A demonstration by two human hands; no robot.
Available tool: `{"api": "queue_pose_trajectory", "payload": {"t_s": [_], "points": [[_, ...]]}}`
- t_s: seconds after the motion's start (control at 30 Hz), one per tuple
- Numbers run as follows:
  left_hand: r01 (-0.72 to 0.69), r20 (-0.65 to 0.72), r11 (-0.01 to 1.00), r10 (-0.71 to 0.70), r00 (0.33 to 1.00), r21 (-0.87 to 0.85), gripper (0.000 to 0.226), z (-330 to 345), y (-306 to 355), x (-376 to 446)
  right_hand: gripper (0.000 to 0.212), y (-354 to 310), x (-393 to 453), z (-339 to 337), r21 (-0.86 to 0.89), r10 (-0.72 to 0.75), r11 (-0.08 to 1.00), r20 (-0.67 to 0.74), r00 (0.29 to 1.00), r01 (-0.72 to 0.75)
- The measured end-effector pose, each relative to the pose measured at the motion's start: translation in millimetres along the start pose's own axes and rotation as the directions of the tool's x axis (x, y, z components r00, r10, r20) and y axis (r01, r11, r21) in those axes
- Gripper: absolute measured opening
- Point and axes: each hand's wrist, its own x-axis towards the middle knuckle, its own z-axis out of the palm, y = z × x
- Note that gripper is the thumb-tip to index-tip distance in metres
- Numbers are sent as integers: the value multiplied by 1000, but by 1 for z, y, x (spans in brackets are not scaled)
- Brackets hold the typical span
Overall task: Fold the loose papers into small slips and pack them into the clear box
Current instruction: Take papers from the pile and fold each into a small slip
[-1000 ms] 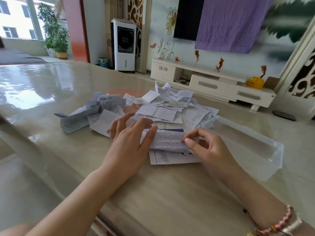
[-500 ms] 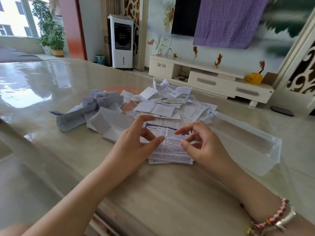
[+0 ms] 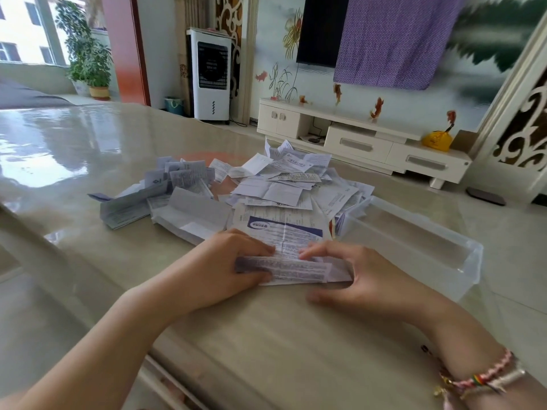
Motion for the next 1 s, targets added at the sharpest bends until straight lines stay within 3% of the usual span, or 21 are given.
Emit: {"api": "queue_pose_trajectory", "payload": {"t_s": [0.07, 0.17, 0.3, 0.43, 0.6, 0.73, 1.0], "points": [[8, 7, 1000, -8, 1000, 13, 34, 0, -2, 0, 39, -2, 0, 2, -1, -42, 999, -27, 999, 42], [53, -87, 998, -55, 995, -21, 37, 1, 1, -1, 28, -4, 3, 3, 17, -100, 995, -96, 990, 103], [116, -181, 980, -145, 973, -163, 12, 0, 11, 0, 19, -3, 7, 5, 260, 12, 965, -183, 983, 37], [255, -250, 945, -302, 920, -203, 42, 3, 13, 4, 18, -3, 9, 7, 321, 103, 947, -225, 969, -26], [397, -305, 908, -419, 855, -136, 61, 17, 23, 7, 46, 3, 19, 15, 109, 203, 978, -322, 925, -177], [443, -299, 881, -383, 874, 165, 68, 22, 29, 5, 47, -1, 21, 21, -111, 213, 956, -371, 904, -271], [415, -211, 862, -365, 907, 291, 47, 20, 30, 4, 41, -8, 20, 23, -381, 196, 863, -351, 916, -331]]}}
